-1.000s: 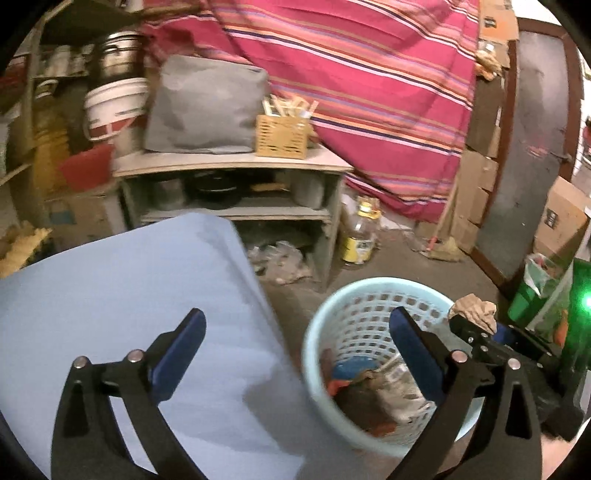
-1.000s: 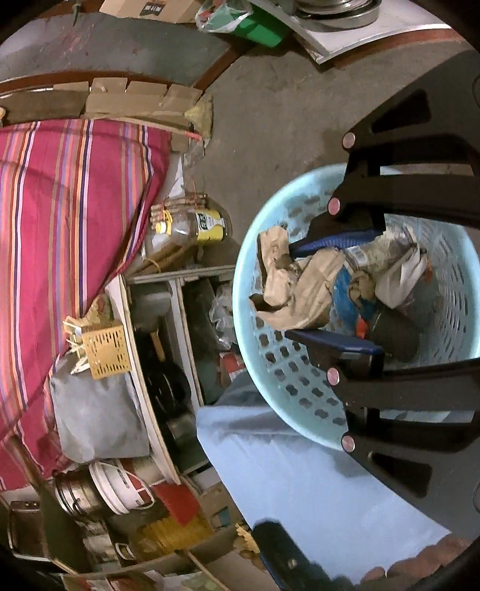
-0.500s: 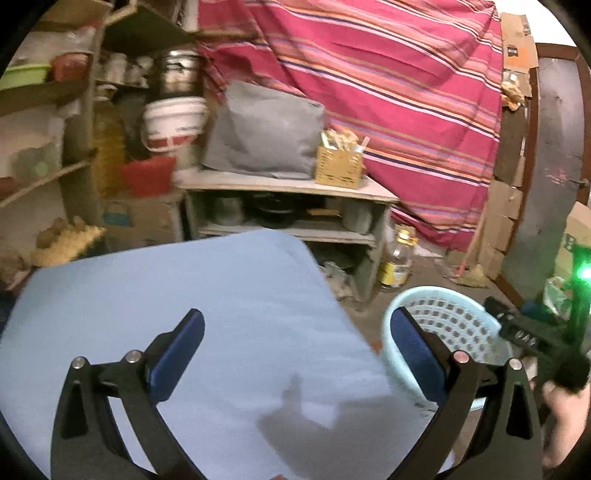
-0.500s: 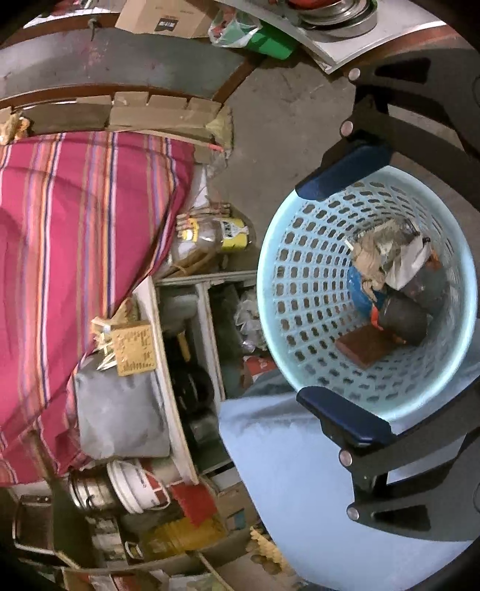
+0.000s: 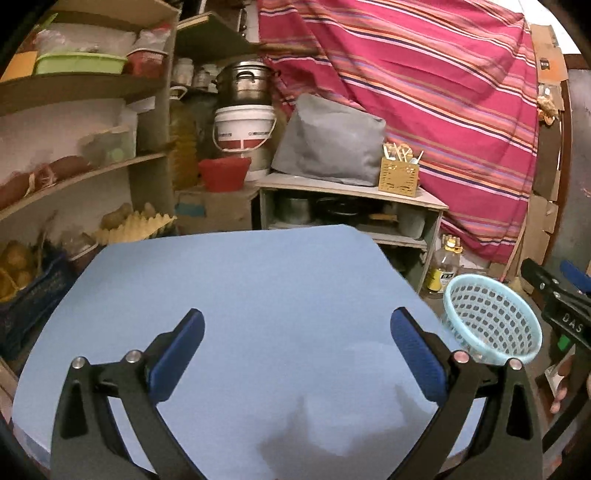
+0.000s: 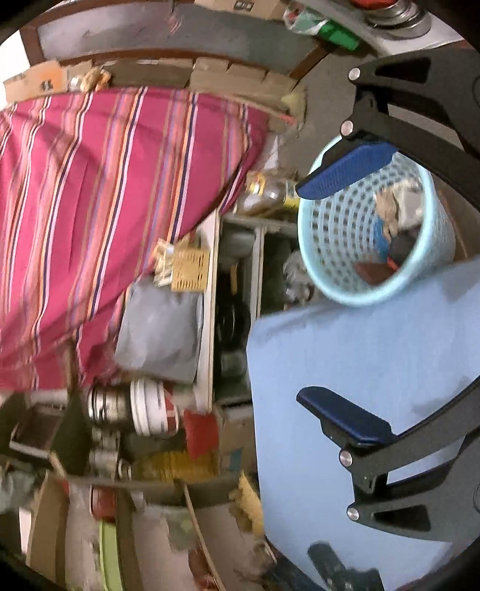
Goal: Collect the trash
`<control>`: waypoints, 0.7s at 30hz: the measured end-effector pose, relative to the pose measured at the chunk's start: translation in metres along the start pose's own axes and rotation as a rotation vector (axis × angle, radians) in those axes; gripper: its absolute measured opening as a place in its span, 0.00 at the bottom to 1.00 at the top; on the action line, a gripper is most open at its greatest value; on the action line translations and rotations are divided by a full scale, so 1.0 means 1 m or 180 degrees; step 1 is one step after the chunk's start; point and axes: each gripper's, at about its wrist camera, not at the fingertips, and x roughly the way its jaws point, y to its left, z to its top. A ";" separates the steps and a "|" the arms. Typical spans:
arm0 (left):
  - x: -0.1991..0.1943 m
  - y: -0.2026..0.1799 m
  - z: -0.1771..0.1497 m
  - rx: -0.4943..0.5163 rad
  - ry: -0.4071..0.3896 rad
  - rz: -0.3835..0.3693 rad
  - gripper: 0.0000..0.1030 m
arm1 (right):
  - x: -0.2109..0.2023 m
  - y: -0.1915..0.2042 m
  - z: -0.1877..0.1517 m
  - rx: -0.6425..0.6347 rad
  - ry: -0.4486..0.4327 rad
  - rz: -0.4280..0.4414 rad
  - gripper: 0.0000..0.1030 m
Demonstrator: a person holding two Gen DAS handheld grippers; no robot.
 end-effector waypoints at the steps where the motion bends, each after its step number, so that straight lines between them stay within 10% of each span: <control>1: -0.005 0.004 -0.004 0.0025 -0.0016 0.0036 0.96 | -0.004 0.005 -0.002 -0.0003 0.0001 0.0050 0.96; 21: -0.087 0.068 -0.106 -0.0017 -0.0096 0.0664 0.96 | -0.078 0.097 -0.095 0.0040 0.0261 0.0689 0.96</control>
